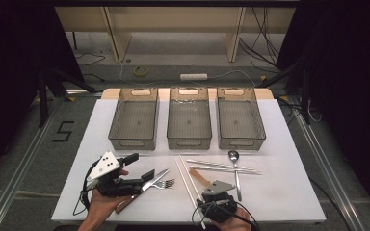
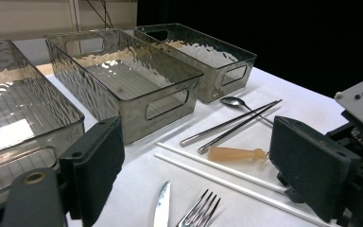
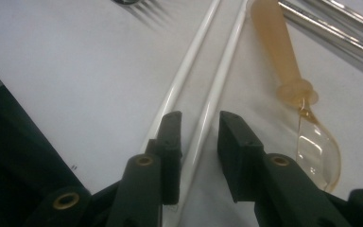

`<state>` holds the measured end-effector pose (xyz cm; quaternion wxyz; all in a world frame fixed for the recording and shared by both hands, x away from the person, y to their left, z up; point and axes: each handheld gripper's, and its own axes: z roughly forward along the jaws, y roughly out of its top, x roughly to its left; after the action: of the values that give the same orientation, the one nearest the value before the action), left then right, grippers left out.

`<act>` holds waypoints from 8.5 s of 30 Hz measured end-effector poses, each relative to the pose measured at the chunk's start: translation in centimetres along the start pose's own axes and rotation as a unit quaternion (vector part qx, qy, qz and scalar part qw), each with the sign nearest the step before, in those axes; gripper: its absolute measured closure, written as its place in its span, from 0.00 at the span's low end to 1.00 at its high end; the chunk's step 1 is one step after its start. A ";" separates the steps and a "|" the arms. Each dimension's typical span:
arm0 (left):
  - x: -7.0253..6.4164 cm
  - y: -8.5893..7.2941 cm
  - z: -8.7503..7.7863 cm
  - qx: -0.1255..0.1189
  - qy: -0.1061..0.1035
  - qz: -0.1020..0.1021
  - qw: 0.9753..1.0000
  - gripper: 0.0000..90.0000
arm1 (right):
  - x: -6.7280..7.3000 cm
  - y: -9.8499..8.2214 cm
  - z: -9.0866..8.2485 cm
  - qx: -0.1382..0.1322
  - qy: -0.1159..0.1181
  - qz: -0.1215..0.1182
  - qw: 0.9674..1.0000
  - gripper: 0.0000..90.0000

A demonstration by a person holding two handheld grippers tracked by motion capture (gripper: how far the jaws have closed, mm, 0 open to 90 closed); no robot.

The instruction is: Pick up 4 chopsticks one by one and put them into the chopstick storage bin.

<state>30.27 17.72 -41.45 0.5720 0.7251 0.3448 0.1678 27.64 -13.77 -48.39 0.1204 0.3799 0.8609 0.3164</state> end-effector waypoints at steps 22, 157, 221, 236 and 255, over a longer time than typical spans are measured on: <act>-0.1 0.0 0.0 -0.001 -0.002 0.000 1.000 0.20 | 0.4 -0.2 -0.2 -0.011 -0.020 0.008 1.000 0.93; 0.2 5.0 10.1 0.235 -0.079 0.148 0.957 0.93 | -2.8 2.8 -6.3 -0.134 0.022 -0.005 0.991 0.42; 19.0 6.3 10.8 0.191 0.177 -0.023 0.965 0.93 | -1.0 1.8 -4.6 -0.139 0.060 -0.005 0.988 0.33; 16.6 6.6 9.3 0.153 0.146 -0.049 0.976 0.52 | -1.0 1.4 -4.3 -0.125 0.053 0.007 0.991 0.35; 10.5 6.7 7.1 0.132 0.073 -0.014 0.989 0.30 | 0.0 0.9 -3.4 -0.096 0.044 0.013 0.994 0.46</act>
<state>44.30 19.22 -38.71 0.4473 0.7750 0.4148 0.1650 26.63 -14.89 -45.17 0.1142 0.3630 0.8260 0.4158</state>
